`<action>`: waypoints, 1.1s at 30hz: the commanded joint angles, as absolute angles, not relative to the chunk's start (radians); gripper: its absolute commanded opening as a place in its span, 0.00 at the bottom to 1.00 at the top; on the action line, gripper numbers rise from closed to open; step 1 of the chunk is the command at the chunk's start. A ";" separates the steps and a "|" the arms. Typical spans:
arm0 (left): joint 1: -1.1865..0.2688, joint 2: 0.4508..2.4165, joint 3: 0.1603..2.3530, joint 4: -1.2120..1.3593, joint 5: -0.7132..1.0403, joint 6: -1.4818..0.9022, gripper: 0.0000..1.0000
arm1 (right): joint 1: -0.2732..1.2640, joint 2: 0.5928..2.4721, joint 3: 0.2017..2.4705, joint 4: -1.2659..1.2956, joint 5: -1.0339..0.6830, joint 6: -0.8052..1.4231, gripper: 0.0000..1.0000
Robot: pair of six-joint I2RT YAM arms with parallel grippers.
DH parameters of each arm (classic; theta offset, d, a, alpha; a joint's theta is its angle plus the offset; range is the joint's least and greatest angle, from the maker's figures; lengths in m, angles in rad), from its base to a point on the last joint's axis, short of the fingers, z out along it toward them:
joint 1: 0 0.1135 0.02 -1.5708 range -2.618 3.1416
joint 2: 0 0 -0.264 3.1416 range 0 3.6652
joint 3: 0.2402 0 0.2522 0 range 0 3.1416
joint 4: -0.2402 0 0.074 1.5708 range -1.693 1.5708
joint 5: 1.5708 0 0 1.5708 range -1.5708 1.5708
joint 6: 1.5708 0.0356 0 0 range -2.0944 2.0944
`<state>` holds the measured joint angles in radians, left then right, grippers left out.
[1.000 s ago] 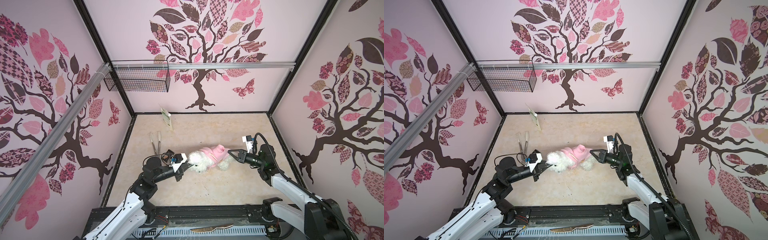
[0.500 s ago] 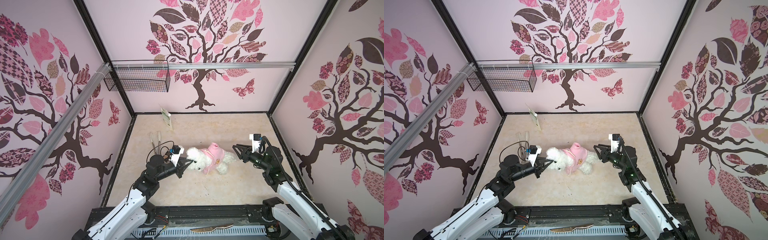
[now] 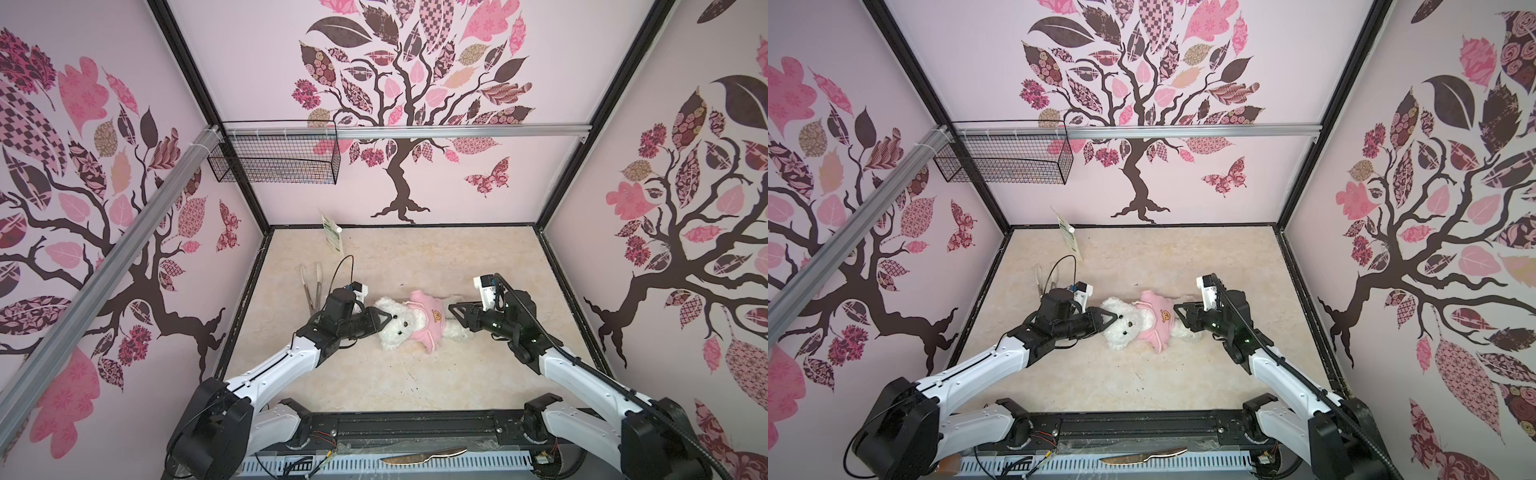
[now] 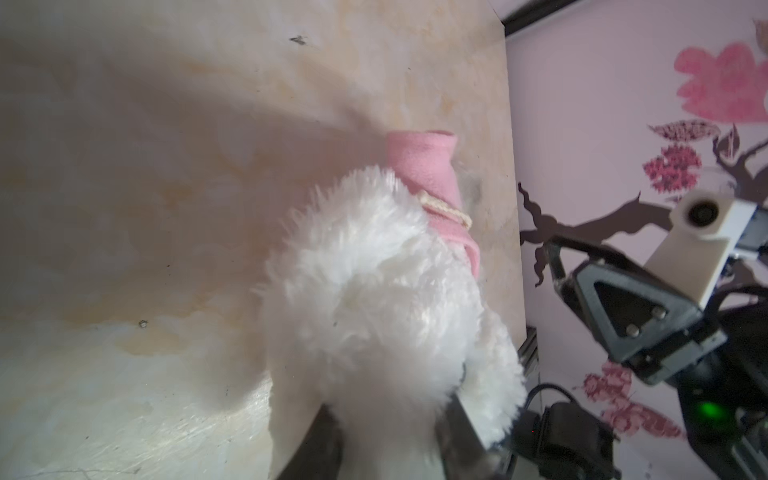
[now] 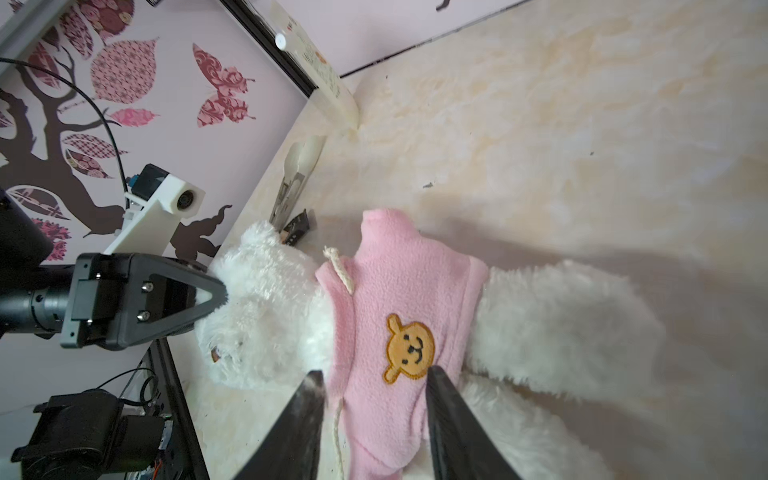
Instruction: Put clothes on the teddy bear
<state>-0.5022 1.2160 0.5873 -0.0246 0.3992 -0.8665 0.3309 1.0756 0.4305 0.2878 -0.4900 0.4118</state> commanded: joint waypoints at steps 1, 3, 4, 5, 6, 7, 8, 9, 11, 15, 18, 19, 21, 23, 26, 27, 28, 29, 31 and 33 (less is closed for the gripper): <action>-0.457 1.234 0.640 -0.009 0.389 -0.865 0.48 | 0.336 1.137 0.426 0.282 -0.497 0.417 0.44; -0.443 1.226 0.642 -0.050 0.370 -0.814 0.59 | 0.337 1.174 0.426 0.301 -0.510 0.427 0.44; -0.439 1.213 0.645 -0.083 0.348 -0.781 0.63 | 0.339 1.195 0.426 0.311 -0.518 0.431 0.44; -0.438 1.195 0.644 -0.120 0.320 -0.740 0.68 | 0.339 1.216 0.431 0.318 -0.520 0.433 0.44; -0.438 1.175 0.644 -0.156 0.284 -0.704 0.71 | 0.339 1.235 0.434 0.325 -0.521 0.434 0.44; -0.439 1.148 0.644 -0.197 0.235 -0.666 0.75 | 0.339 1.256 0.438 0.336 -0.521 0.433 0.44; -0.438 1.116 0.644 -0.233 0.187 -0.629 0.77 | 0.339 1.277 0.442 0.342 -0.520 0.434 0.44; -0.440 1.085 0.640 -0.259 0.143 -0.598 0.78 | 0.339 1.295 0.447 0.348 -0.521 0.433 0.44; -0.459 1.008 0.641 -0.304 0.051 -0.537 0.81 | 0.339 1.333 0.458 0.362 -0.518 0.432 0.44; -0.587 0.893 0.648 -0.310 -0.036 -0.304 0.83 | 0.339 1.361 0.487 0.362 -0.528 0.435 0.44; -0.734 0.870 0.644 -0.286 -0.038 -0.015 0.81 | 0.332 1.339 0.492 0.366 -0.522 0.441 0.46; -0.792 0.872 0.641 -0.276 -0.044 0.108 0.81 | 0.325 1.325 0.489 0.365 -0.524 0.447 0.46; -0.895 0.891 0.632 -0.246 -0.051 0.300 0.80 | 0.300 1.296 0.472 0.369 -0.530 0.461 0.47; -0.978 0.938 0.623 -0.202 -0.034 0.470 0.80 | 0.255 1.260 0.440 0.394 -0.553 0.488 0.48; -1.040 1.044 0.625 -0.125 0.012 0.651 0.81 | 0.204 1.218 0.392 0.418 -0.580 0.522 0.49; -1.056 1.088 0.628 -0.091 0.008 0.709 0.81 | 0.198 1.205 0.384 0.420 -0.577 0.525 0.49; -1.066 1.128 0.634 -0.067 0.001 0.757 0.81 | 0.198 1.195 0.378 0.417 -0.571 0.524 0.49; -1.073 1.170 0.645 -0.048 -0.004 0.813 0.81 | 0.198 1.187 0.374 0.416 -0.567 0.524 0.49; -1.077 1.244 0.666 -0.019 -0.027 0.916 0.80 | 0.196 1.178 0.368 0.410 -0.555 0.524 0.49; -1.083 1.316 0.675 0.018 -0.039 1.033 0.81 | 0.193 1.172 0.357 0.412 -0.546 0.530 0.49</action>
<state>-1.0771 1.2610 0.6205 -0.0792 -0.0158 0.7708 0.1967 1.1984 0.3641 0.3981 -0.5495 0.5156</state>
